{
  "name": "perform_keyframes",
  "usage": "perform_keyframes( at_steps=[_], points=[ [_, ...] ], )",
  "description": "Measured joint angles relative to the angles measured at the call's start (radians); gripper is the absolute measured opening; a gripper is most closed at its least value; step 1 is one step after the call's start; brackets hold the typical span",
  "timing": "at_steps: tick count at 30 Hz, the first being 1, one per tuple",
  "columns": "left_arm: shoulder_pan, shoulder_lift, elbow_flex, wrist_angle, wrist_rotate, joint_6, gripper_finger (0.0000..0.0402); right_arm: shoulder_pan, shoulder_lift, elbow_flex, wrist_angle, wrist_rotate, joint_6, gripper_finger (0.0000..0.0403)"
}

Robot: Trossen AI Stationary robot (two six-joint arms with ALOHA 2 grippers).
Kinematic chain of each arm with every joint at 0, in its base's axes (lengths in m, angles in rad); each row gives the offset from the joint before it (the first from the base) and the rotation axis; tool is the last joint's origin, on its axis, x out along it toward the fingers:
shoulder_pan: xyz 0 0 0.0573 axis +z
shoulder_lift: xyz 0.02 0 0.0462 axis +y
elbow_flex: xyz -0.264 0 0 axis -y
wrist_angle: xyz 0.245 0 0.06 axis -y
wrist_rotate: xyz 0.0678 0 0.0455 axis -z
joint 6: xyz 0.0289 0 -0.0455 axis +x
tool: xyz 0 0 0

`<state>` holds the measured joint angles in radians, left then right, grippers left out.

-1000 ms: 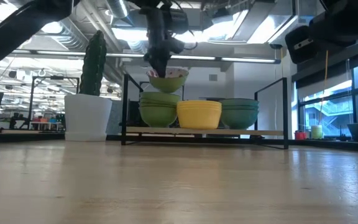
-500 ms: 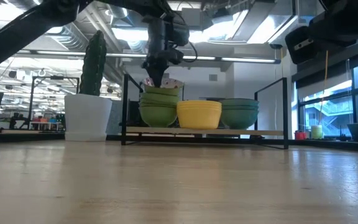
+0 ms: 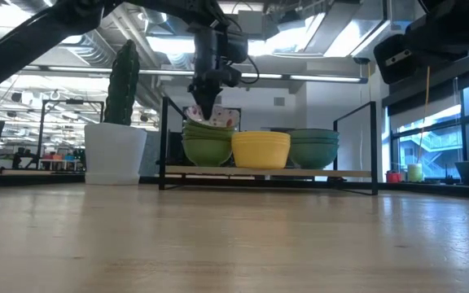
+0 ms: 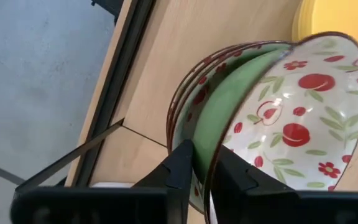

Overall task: Pick & Place Mini bowls
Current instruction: Stack the white red patterned bowl on top of the white red patterned bowl on the shelf

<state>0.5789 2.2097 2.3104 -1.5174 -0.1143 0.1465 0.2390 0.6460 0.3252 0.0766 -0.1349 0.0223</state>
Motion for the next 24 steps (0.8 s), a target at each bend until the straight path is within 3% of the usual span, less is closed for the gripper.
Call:
perform_keyframes(
  at_steps=[5, 14, 24],
  points=[
    [0.0, 0.0, 0.0, -0.001, -0.002, 0.031, 0.0047, 0.0, 0.0, 0.0, 0.0, 0.0, 0.0, 0.0012],
    [-0.001, -0.006, 0.0, -0.029, -0.121, 0.079, 0.0053, 0.0, 0.0, 0.0, 0.0, 0.0, 0.0, 0.0012],
    [-0.043, -0.065, 0.0, -0.054, -0.166, 0.073, 0.0048, 0.0, 0.0, 0.0, 0.0, 0.0, -0.004, 0.0012]
  ],
)
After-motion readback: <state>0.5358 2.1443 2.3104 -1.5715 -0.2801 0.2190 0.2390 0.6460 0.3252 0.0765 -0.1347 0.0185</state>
